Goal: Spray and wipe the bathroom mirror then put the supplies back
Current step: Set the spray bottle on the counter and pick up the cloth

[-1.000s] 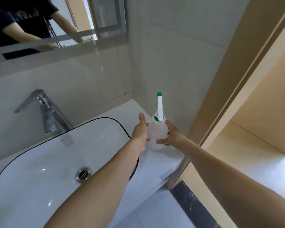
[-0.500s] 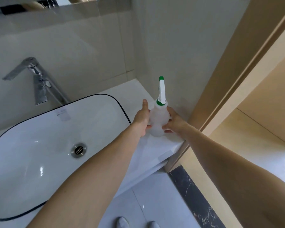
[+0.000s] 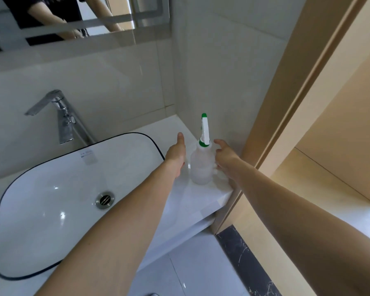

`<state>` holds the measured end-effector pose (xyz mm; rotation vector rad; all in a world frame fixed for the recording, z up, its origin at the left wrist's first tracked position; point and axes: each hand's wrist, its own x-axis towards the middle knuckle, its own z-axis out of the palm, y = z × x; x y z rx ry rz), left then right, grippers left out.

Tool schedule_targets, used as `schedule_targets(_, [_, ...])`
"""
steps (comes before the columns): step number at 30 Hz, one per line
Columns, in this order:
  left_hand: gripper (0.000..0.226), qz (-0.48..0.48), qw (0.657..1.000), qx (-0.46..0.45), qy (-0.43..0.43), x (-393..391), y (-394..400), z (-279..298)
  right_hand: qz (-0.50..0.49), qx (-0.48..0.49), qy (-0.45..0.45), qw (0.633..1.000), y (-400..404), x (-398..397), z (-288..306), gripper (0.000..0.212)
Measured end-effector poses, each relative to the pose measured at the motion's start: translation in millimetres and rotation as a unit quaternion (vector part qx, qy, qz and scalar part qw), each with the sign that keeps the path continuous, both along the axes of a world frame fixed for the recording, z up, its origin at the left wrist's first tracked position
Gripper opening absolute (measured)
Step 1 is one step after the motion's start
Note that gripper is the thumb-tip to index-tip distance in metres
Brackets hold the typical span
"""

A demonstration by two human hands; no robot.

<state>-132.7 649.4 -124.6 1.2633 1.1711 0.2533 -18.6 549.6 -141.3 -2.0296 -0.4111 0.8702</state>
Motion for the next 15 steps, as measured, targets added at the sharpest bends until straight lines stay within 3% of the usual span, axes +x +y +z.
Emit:
schedule_targets(7, [0.066,0.030,0.998,0.039,-0.045,-18,20,65,-0.058,0.040,-0.017,0.997,6,8,75,0.056])
schedule_targets(15, [0.060,0.059,0.982,0.140,-0.109,-67,48,154,-0.012,0.111,-0.193,0.975,39,-19,166,0.046])
